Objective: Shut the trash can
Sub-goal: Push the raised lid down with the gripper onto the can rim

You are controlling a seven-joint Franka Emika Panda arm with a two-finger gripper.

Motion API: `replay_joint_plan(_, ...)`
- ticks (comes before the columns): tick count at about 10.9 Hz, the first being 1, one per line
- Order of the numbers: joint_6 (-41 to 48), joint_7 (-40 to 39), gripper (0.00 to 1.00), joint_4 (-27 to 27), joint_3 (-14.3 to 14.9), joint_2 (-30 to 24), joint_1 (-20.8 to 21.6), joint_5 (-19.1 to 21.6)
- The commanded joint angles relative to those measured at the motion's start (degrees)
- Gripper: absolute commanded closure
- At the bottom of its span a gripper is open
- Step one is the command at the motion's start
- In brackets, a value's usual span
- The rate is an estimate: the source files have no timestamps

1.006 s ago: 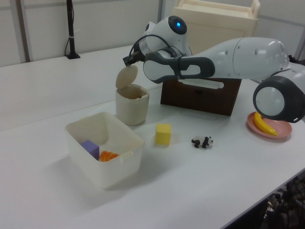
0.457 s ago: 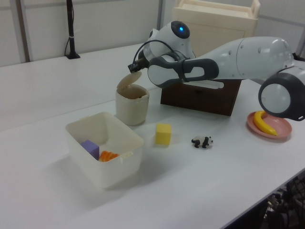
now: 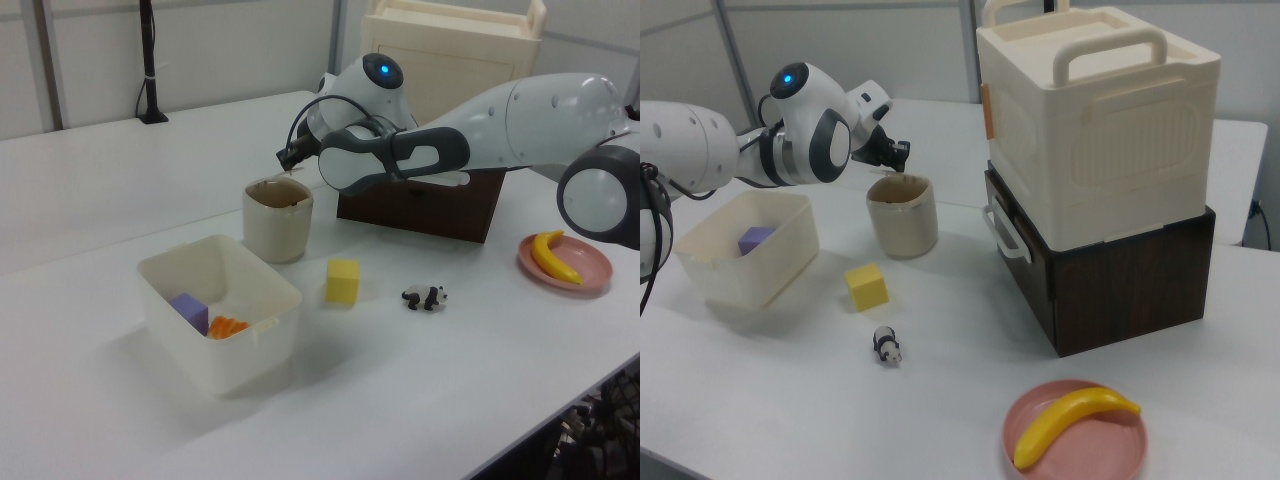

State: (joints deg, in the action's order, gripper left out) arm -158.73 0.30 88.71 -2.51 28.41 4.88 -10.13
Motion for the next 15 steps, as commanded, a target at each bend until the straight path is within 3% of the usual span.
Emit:
replay_joint_plan(1, -0.35, -0.38, 1.0, 7.34, -0.57, -4.33, -0.57, -1.82)
replay_joint_plan(4, -0.17, -0.38, 1.0, 9.72, -1.01, -4.86, -0.48, -2.0)
replay_joint_plan(11, -0.35, 0.06, 1.0, 8.49, -1.01, -0.29, -0.57, -4.37)
replay_joint_plan(15, 1.4, 5.65, 1.0, 9.02, -3.29, -13.17, -3.12, -3.32)
